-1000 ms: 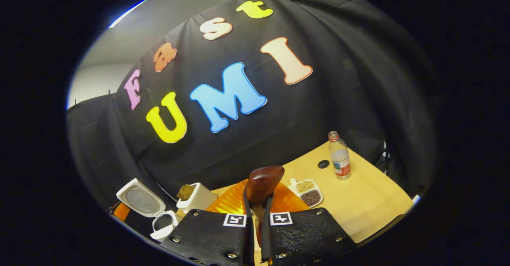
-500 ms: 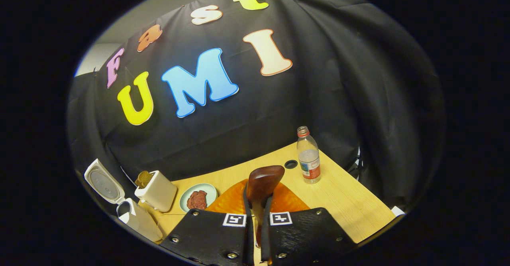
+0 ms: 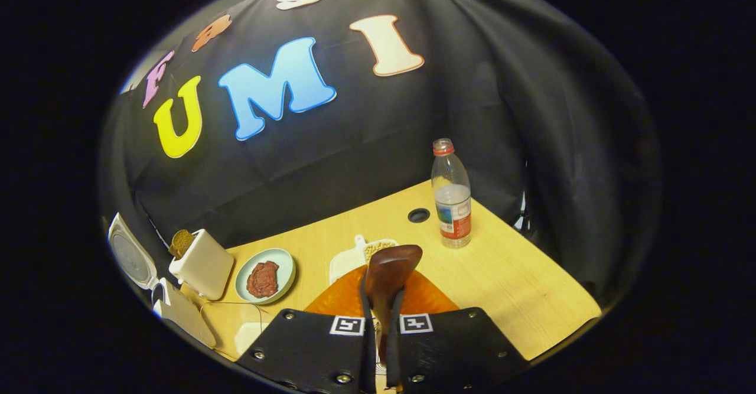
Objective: Close the left gripper, press the button to open the rice cooker; take a wooden spoon from the chopstick holder with the right hand, scoop a spoonful of rice and pour it into the rice cooker, then put the wooden spoon back into the chopstick holder.
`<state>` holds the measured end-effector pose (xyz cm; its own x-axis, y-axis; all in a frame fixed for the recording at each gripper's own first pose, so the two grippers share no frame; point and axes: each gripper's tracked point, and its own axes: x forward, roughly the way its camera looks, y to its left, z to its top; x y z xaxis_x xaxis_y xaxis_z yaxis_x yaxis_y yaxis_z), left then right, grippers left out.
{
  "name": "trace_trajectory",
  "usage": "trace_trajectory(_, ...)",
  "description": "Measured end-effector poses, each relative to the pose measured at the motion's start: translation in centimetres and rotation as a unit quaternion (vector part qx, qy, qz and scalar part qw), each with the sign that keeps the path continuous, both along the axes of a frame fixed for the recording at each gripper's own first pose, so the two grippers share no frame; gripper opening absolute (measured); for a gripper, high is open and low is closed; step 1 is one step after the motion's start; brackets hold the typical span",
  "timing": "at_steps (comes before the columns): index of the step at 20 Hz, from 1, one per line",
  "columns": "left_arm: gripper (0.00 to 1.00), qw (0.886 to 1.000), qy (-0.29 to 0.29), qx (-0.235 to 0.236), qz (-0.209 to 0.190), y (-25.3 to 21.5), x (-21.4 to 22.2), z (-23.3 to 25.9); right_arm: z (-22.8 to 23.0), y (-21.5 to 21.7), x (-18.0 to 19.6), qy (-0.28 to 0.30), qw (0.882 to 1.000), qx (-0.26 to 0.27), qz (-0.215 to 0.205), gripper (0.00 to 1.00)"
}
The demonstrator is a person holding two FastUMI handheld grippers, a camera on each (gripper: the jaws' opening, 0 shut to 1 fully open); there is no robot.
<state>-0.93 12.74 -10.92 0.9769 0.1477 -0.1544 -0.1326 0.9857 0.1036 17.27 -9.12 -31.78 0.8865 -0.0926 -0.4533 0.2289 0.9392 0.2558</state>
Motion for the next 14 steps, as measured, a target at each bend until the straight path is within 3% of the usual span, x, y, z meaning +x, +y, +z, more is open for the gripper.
trace_trajectory(4,0.94,1.000,0.001,0.006,-0.008,-0.9,0.5,-0.3,-1.6,-1.2,-1.6,0.015,1.000,-0.020,-0.005,0.19)
trace_trajectory(5,0.94,1.000,0.000,0.001,-0.011,-1.2,0.7,-0.5,-1.5,-2.1,-2.3,0.017,0.999,-0.038,-0.014,0.28)
trace_trajectory(6,0.93,1.000,0.000,-0.006,-0.015,-1.7,1.0,-0.6,-1.2,-2.5,-3.1,0.019,0.998,-0.052,-0.017,0.39)
trace_trajectory(7,0.92,1.000,0.000,-0.012,-0.018,-2.0,1.3,-1.0,-0.3,-2.9,-4.3,0.019,0.997,-0.074,-0.025,0.59)
trace_trajectory(8,1.00,1.000,0.000,-0.014,-0.017,-2.1,1.6,-1.1,0.4,-3.8,-5.0,0.019,0.994,-0.097,-0.038,0.79)
trace_trajectory(9,1.00,1.000,0.001,-0.019,-0.012,-1.9,1.9,-1.3,1.3,-4.1,-5.5,0.009,0.993,-0.110,-0.039,0.99)
trace_trajectory(12,0.92,0.999,-0.002,-0.039,-0.008,-1.4,2.9,-1.0,6.4,-3.3,-7.0,-0.037,0.987,-0.153,-0.031,0.99)
trace_trajectory(14,0.92,0.999,-0.006,-0.032,0.001,0.0,3.7,-0.6,9.6,-2.1,-7.6,-0.067,0.984,-0.161,-0.020,0.99)
